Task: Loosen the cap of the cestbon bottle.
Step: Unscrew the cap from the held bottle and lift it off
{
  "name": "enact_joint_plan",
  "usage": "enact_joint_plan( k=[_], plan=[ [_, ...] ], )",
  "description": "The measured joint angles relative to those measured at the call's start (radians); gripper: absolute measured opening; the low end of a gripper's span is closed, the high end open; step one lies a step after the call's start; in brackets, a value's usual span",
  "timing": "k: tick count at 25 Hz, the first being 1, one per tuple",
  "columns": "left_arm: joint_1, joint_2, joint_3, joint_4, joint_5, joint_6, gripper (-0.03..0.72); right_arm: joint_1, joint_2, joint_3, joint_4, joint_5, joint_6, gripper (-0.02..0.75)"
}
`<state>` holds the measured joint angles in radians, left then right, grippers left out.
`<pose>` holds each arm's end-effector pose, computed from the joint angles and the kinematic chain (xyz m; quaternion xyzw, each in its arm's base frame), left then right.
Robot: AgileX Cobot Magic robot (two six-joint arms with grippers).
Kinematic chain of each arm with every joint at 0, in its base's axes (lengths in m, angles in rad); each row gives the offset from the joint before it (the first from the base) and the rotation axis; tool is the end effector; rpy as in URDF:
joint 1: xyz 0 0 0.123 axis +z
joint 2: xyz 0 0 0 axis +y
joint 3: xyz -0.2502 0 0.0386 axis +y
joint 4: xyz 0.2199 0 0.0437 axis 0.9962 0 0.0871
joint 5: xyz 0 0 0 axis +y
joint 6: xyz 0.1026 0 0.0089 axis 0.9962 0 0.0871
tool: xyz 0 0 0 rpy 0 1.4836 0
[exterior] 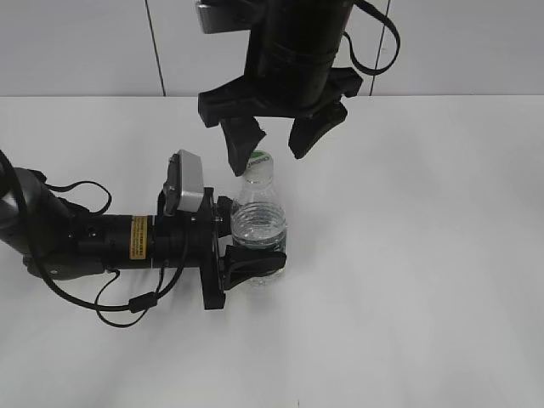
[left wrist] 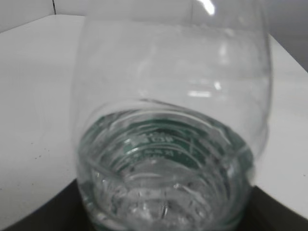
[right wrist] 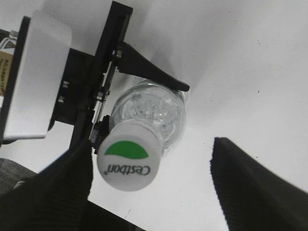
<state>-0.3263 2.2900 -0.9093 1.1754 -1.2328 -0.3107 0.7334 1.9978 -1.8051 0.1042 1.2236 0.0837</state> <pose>0.2779 -0.1887 0.0555 0.4971 0.6022 -0.4207 0.4618 0.2812 0.2669 0.2360 -0.3053 0.9432 0.0944 0.0903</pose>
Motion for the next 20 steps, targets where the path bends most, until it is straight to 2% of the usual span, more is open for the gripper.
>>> enact_joint_plan(
  k=[6, 20],
  plan=[
    [0.000, 0.000, 0.000, 0.000, 0.000, 0.000, 0.414, 0.000, 0.000, 0.000, -0.009, 0.000, -0.007, 0.509],
    [0.000, 0.000, 0.000, -0.001, 0.000, 0.000, 0.414, 0.000, 0.002, 0.000, 0.013, 0.000, -0.043, 0.500]
  ],
)
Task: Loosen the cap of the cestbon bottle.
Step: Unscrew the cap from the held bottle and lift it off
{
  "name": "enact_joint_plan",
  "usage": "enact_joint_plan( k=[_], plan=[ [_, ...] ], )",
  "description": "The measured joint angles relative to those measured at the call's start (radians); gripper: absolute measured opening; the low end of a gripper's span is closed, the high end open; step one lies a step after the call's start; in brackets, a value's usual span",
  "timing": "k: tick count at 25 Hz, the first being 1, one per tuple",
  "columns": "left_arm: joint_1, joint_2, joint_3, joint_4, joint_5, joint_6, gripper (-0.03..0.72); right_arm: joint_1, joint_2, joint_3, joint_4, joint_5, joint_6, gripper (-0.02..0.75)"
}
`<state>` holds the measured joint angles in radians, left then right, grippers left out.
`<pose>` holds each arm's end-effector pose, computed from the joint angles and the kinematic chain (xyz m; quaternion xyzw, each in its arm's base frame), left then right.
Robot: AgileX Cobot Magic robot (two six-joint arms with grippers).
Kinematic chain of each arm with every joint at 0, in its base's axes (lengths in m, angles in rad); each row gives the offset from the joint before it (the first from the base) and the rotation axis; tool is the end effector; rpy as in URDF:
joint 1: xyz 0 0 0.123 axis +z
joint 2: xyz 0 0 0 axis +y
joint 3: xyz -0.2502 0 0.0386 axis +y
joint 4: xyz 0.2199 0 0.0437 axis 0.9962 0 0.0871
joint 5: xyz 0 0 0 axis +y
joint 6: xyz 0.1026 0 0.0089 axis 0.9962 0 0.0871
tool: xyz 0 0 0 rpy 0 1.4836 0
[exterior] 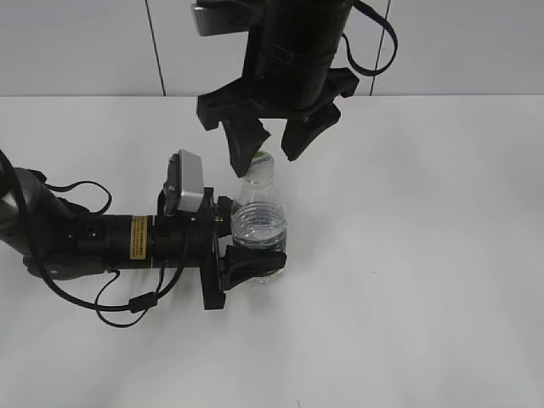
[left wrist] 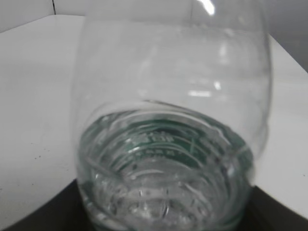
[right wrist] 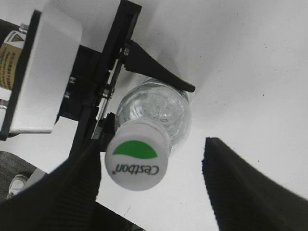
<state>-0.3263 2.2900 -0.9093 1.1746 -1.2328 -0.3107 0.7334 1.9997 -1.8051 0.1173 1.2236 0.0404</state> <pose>0.2779 -0.1887 0.0555 0.4968 0.6024 -0.4206 0.4620 0.2805 0.2680 0.2354 -0.3242 0.9367 0.0979 0.0890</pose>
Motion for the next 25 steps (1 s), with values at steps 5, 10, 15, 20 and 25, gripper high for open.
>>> enact_joint_plan(
  k=[5, 10, 15, 20, 25],
  plan=[
    [0.000, 0.000, 0.000, 0.000, 0.000, 0.000, 0.414, 0.000, 0.000, 0.000, 0.003, 0.000, -0.003, 0.500],
    [0.000, 0.000, 0.000, 0.000, 0.000, 0.000, 0.414, 0.000, 0.000, 0.000, 0.003, 0.000, -0.004, 0.500],
    [0.000, 0.000, 0.000, 0.000, 0.000, 0.000, 0.414, 0.000, 0.000, 0.000, 0.003, 0.000, -0.006, 0.500],
    [0.000, 0.000, 0.000, 0.000, 0.000, 0.000, 0.414, 0.000, 0.010, 0.000, 0.008, 0.000, -0.007, 0.500],
    [0.000, 0.000, 0.000, 0.000, 0.000, -0.001, 0.414, 0.000, 0.040, 0.000, 0.019, 0.000, -0.007, 0.500]
  ],
)
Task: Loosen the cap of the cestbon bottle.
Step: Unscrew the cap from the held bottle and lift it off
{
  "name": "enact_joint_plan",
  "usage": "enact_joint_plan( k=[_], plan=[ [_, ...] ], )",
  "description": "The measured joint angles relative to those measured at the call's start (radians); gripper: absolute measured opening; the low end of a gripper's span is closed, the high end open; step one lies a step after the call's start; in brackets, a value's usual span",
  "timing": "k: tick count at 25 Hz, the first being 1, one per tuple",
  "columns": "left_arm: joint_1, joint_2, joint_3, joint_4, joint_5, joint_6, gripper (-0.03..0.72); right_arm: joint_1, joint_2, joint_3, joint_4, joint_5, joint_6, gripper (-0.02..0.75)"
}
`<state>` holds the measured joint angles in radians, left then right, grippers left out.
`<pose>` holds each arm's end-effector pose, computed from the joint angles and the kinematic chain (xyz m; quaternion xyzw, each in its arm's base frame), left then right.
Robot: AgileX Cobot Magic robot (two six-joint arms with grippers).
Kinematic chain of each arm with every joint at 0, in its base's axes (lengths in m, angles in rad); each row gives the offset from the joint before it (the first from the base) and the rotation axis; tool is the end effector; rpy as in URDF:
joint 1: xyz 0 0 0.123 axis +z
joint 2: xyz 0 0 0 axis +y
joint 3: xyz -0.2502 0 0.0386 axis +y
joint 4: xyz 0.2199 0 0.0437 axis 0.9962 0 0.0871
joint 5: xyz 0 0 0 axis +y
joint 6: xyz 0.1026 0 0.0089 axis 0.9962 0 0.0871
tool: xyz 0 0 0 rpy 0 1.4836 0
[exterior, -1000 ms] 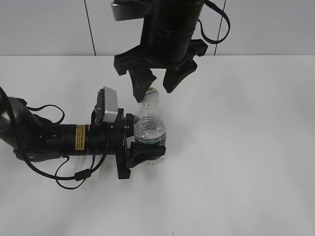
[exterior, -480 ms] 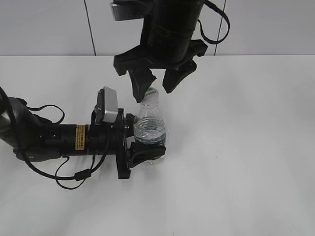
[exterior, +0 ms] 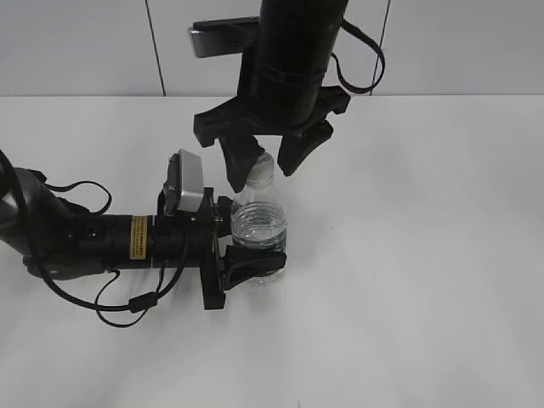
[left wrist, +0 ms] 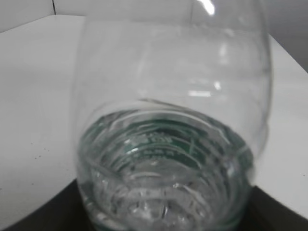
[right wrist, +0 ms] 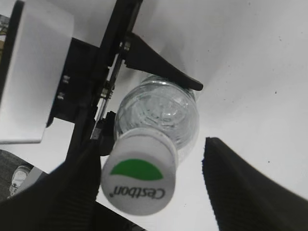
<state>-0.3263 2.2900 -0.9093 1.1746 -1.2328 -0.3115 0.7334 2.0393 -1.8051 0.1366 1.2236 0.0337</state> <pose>0.2779 -0.1887 0.0555 0.4965 0.6026 -0.4208 0.4618 0.2824 0.2722 0.2202 -0.3246 0.9383 0.0987 0.0677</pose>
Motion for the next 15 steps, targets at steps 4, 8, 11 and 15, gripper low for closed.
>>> enact_joint_plan(
  k=[4, 8, 11, 15],
  plan=[
    [0.000, 0.000, 0.000, 0.000, 0.000, 0.000, 0.414, 0.000, 0.001, -0.014, 0.000, 0.000, -0.001, 0.500],
    [0.000, 0.000, 0.000, 0.000, 0.000, 0.000, 0.414, 0.000, 0.001, -0.049, 0.001, 0.000, -0.006, 0.500],
    [0.000, 0.000, 0.000, 0.000, 0.000, 0.000, 0.414, 0.000, 0.001, -0.049, 0.001, 0.000, -0.011, 0.500],
    [0.000, 0.000, 0.000, 0.000, 0.000, 0.000, 0.414, 0.000, 0.001, -0.027, 0.010, 0.000, -0.021, 0.500]
  ],
)
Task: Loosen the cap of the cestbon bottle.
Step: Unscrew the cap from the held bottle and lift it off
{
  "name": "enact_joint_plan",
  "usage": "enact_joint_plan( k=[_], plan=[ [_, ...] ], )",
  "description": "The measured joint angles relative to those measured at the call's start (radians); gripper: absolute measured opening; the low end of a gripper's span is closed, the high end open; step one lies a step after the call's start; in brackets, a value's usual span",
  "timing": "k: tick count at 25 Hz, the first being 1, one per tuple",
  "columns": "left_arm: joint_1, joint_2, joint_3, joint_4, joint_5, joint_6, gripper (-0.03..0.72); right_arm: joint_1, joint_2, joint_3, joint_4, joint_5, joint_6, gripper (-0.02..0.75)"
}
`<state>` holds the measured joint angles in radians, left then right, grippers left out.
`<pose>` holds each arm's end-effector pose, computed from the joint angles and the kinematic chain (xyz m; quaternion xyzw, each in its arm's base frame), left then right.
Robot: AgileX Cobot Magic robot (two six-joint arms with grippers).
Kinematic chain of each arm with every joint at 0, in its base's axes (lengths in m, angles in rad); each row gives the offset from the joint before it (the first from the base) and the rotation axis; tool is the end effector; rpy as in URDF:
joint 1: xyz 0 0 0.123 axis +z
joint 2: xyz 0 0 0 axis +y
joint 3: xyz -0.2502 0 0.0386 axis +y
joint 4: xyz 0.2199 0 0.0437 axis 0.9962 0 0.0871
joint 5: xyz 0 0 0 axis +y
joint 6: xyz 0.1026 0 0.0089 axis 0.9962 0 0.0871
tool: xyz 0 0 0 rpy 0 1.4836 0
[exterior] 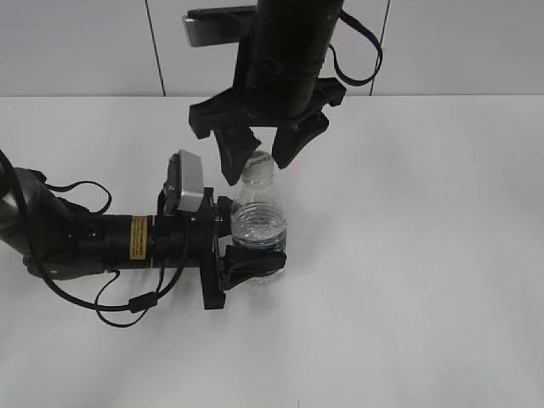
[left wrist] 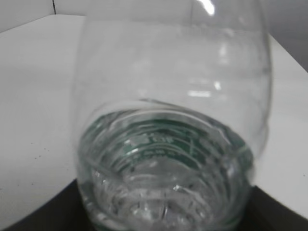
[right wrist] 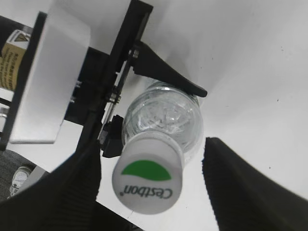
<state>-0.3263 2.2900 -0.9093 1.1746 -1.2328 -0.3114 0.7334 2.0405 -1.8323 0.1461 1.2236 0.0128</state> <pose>0.2779 -0.1887 0.0555 0.4966 0.6025 -0.4208 0.4619 0.2840 0.2749 0.2266 -0.3335 0.9333 0.1071 0.0789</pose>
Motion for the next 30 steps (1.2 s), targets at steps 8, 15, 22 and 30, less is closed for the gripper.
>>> enact_joint_plan(
  k=[8, 15, 22, 30],
  plan=[
    [0.000, 0.000, 0.000, 0.000, 0.000, 0.000, 0.414, 0.000, -0.002, -0.006, 0.021, 0.000, -0.004, 0.500],
    [0.000, 0.000, 0.000, 0.001, 0.000, 0.000, 0.414, 0.000, -0.004, -0.006, 0.017, 0.000, -0.013, 0.500],
    [0.000, 0.000, 0.000, 0.001, 0.000, 0.000, 0.414, 0.000, -0.004, -0.006, 0.016, 0.000, -0.019, 0.480],
    [0.000, 0.000, 0.000, 0.002, 0.000, 0.000, 0.414, 0.000, -0.004, -0.006, -0.010, 0.000, -0.029, 0.429]
  ],
)
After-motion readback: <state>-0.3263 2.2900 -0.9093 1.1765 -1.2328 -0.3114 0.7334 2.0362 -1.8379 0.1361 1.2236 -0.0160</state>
